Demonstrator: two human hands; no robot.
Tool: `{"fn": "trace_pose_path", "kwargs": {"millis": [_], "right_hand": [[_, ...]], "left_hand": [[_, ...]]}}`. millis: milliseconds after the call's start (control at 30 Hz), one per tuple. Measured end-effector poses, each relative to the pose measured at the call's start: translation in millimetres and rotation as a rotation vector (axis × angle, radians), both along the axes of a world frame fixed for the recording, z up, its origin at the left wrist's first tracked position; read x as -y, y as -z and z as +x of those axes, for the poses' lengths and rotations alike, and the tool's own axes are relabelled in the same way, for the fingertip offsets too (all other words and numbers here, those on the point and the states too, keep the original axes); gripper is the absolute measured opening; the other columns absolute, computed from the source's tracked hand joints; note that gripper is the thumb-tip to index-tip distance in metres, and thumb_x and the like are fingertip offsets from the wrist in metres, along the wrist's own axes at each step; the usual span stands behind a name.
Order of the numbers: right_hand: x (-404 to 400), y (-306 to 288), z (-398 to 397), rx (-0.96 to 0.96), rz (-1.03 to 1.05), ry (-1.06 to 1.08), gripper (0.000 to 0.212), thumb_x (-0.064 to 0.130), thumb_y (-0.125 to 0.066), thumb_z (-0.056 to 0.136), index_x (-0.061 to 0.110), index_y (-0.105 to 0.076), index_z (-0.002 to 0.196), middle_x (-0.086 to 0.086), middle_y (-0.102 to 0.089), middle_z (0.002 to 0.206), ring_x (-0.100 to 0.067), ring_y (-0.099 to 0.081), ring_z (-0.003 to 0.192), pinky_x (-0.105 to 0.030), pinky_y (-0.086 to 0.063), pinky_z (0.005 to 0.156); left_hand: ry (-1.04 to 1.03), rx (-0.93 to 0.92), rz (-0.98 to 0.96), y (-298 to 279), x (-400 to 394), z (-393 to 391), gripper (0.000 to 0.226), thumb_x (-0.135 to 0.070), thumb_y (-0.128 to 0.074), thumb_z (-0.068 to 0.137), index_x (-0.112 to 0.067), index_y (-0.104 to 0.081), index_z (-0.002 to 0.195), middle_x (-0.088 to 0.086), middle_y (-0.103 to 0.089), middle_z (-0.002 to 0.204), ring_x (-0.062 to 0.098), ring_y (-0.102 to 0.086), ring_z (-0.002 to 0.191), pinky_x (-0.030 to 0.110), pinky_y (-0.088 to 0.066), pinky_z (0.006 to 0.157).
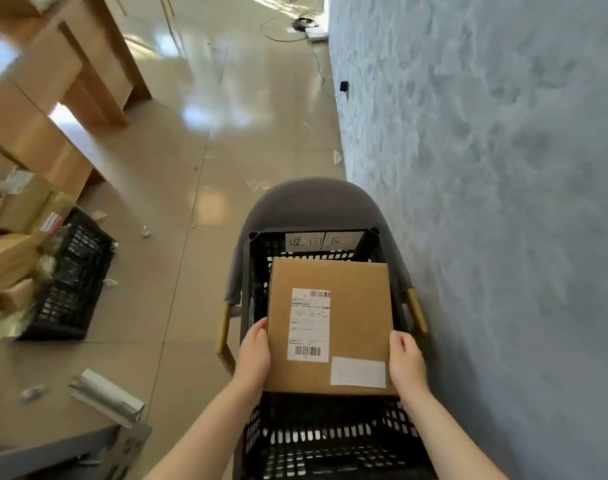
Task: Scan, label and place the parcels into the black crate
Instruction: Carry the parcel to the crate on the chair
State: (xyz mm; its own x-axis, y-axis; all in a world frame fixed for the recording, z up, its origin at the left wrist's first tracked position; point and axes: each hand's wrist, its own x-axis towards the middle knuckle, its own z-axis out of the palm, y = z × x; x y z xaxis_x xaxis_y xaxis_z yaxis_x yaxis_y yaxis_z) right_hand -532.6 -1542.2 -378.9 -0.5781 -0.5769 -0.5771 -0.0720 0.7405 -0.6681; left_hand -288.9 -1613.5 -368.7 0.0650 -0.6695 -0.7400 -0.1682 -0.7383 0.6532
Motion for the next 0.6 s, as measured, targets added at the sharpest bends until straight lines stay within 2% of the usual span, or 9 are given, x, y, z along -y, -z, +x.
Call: {"fn": "trace_pose_path", "kwargs": {"millis": [67,167,233,300,367,467,600], "right_hand": [[25,13,-1,0.029,0.013,-0.038,0.04,0.041,-0.034,0.106,0.019,-0.048,0.136,0.002,-0.058,0.115,-0.016,-0.053,0.103,-0.033,-0.043,0.088],[55,40,0,0.021,0.042,-0.066,0.047,0.046,-0.037,0.103,0.019,-0.044,0.142,0.001,-0.056,0.124,-0.015,-0.051,0.109,-0.036,-0.044,0.097],[73,60,1,0.01,0.091,-0.085,0.055,0.055,-0.036,0.099,0.022,-0.043,0.143,-0.001,-0.053,0.134,-0.019,-0.051,0.119,-0.046,-0.044,0.105],[88,82,-2,0.038,0.129,-0.115,0.066,0.065,-0.035,0.093,0.025,-0.041,0.145,-0.002,-0.051,0.138,-0.023,-0.05,0.125,-0.051,-0.044,0.106],[102,99,-4,0.062,0.13,-0.121,0.072,0.068,-0.036,0.089,0.024,-0.04,0.146,-0.002,-0.051,0.14,-0.023,-0.05,0.127,-0.051,-0.044,0.107],[117,113,-7,0.086,0.137,-0.11,0.059,0.052,-0.043,0.098,0.019,-0.04,0.146,-0.004,-0.052,0.14,-0.025,-0.051,0.126,-0.05,-0.044,0.107],[118,126,-7,0.064,0.172,-0.106,0.058,0.047,-0.046,0.099,0.019,-0.034,0.149,-0.005,-0.051,0.142,-0.026,-0.05,0.128,-0.046,-0.044,0.107]], "left_hand": [[-0.016,-0.007,0.073,23,15,-12,0.044,-0.046,-0.032,0.097,-0.039,-0.047,0.137,-0.009,-0.063,0.125,0.018,-0.059,0.117,0.05,-0.049,0.1],[-0.084,-0.007,0.112,104,35,-16,0.059,-0.066,-0.03,0.078,-0.049,-0.05,0.131,-0.009,-0.068,0.119,0.021,-0.063,0.111,0.054,-0.052,0.094],[-0.094,0.06,0.119,88,53,-30,0.051,-0.06,-0.031,0.083,-0.046,-0.05,0.128,-0.009,-0.065,0.122,0.019,-0.058,0.115,0.054,-0.047,0.1],[-0.099,0.093,0.089,75,66,-40,0.031,-0.041,-0.034,0.096,-0.041,-0.046,0.125,-0.011,-0.058,0.12,0.015,-0.049,0.117,0.048,-0.04,0.107],[-0.087,0.095,0.059,83,75,-44,0.044,-0.034,-0.039,0.094,-0.032,-0.042,0.138,-0.007,-0.056,0.131,0.016,-0.049,0.122,0.046,-0.04,0.11],[-0.043,0.092,0.07,111,79,-42,0.075,-0.041,-0.051,0.081,-0.031,-0.027,0.152,-0.003,-0.05,0.145,0.021,-0.05,0.129,0.049,-0.043,0.109],[0.007,0.174,0.078,117,81,-49,0.078,-0.034,-0.061,0.088,-0.028,-0.02,0.154,-0.002,-0.046,0.147,0.022,-0.047,0.133,0.049,-0.042,0.11]]}}
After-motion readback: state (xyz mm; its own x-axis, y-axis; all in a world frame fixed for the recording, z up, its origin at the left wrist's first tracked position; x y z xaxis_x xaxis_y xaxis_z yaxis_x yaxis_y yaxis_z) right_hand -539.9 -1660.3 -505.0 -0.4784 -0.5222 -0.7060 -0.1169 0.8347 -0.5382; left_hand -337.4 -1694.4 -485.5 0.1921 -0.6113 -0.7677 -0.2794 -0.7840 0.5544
